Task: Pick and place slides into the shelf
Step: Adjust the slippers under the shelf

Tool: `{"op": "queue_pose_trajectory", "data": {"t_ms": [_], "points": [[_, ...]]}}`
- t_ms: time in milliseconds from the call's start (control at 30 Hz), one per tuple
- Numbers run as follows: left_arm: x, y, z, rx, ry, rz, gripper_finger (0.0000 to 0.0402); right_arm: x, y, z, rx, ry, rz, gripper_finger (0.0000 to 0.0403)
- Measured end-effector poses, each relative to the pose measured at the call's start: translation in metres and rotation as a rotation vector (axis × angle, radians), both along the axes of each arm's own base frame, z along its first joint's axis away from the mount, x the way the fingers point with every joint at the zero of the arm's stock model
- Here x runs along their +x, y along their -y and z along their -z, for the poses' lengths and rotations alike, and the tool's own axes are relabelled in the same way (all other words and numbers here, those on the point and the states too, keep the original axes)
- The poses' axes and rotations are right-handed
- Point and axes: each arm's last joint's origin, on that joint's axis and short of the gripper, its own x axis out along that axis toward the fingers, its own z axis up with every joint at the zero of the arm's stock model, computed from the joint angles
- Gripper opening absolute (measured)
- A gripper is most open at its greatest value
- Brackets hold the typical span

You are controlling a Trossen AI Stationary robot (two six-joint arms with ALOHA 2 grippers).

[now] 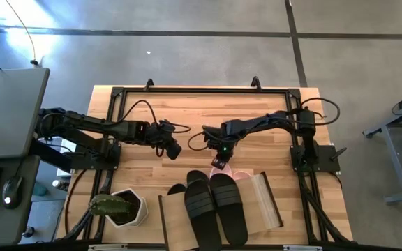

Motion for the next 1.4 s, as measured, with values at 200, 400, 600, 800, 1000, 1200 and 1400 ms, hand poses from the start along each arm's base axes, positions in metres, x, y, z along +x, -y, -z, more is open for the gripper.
{"op": "queue_pose_trajectory", "data": {"t_ms": [200,400,600,800,1000,1200,1400], "points": [[0.0,0.0,0.0,-0.008,0.002,0.002,0.0001,0.0,-0.021,0.001,-0.038,-0.011,-0.057,0.0],[0.0,0.0,0.0,-0.011,0.004,-0.001,0.0001,0.0,-0.027,0.0,-0.043,-0.024,-0.058,0.0],[0.0,0.0,0.0,-0.011,0.004,-0.002,0.0001,-0.001,-0.043,-0.001,0.014,-0.023,-0.115,0.0],[0.0,0.001,0.0,-0.02,0.005,0.006,0.0001,-0.004,-0.059,-0.001,-0.009,-0.028,-0.19,0.0],[0.0,0.001,0.0,-0.033,0.012,-0.013,0.0001,-0.005,-0.058,-0.003,-0.083,-0.025,-0.184,0.0],[0.0,0.001,0.0,-0.04,0.012,-0.01,0.0001,-0.003,-0.057,-0.009,-0.107,0.003,-0.163,0.0],[0.0,0.001,0.0,-0.043,0.009,-0.008,0.0001,-0.003,-0.055,-0.017,-0.164,0.027,-0.132,0.0]]}}
